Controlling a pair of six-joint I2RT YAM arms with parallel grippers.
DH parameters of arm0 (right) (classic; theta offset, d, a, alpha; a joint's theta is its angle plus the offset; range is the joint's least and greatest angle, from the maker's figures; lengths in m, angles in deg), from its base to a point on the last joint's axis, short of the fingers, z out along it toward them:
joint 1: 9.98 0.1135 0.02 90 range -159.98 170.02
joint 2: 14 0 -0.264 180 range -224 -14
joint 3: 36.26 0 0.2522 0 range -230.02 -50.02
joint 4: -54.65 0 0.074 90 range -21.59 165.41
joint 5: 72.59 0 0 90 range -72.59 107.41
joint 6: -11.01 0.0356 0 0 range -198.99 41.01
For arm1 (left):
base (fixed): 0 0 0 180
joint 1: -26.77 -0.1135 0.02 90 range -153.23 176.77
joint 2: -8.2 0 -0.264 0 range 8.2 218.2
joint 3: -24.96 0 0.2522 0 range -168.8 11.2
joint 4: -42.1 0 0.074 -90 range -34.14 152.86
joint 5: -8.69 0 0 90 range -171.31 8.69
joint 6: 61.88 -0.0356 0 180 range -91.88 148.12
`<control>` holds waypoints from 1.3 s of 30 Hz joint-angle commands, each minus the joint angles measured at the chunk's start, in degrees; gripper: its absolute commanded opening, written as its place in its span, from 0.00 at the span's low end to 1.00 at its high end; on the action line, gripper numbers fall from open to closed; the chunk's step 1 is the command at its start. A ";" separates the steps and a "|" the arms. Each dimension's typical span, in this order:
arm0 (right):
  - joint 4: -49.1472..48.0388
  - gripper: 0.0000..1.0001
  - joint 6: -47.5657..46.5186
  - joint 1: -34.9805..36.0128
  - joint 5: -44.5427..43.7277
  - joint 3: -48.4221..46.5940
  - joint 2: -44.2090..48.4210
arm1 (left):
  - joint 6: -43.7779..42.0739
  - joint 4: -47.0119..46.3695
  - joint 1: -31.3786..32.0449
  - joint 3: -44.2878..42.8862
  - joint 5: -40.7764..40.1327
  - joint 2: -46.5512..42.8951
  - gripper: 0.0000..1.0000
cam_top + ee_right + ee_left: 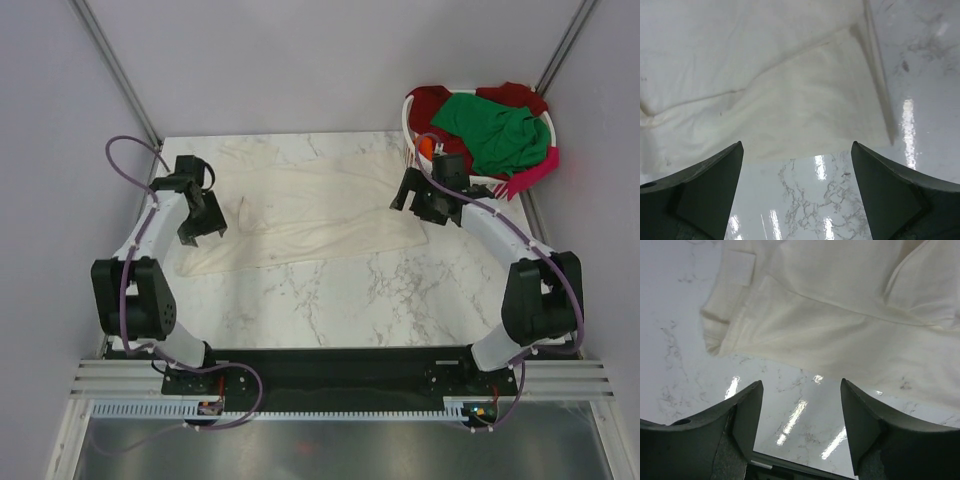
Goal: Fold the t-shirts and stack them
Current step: Fold the tshirt
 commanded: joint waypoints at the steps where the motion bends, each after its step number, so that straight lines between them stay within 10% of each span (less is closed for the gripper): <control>1: -6.61 0.96 -2.33 0.79 13.30 3.71 -4.01 | 3.18 -7.06 0.14 3.28 7.75 5.54 0.70; 20: -13.21 0.98 2.76 0.62 10.33 20.31 -7.82 | 3.98 -3.99 -3.63 5.73 1.68 18.74 0.71; 30: -10.84 0.98 5.40 0.62 8.05 32.71 6.78 | 0.99 -3.55 -8.82 19.53 1.77 4.87 0.76; 39: 0.67 0.98 2.15 1.41 5.85 23.41 19.26 | 2.48 -3.45 -8.65 13.74 10.55 -10.34 0.67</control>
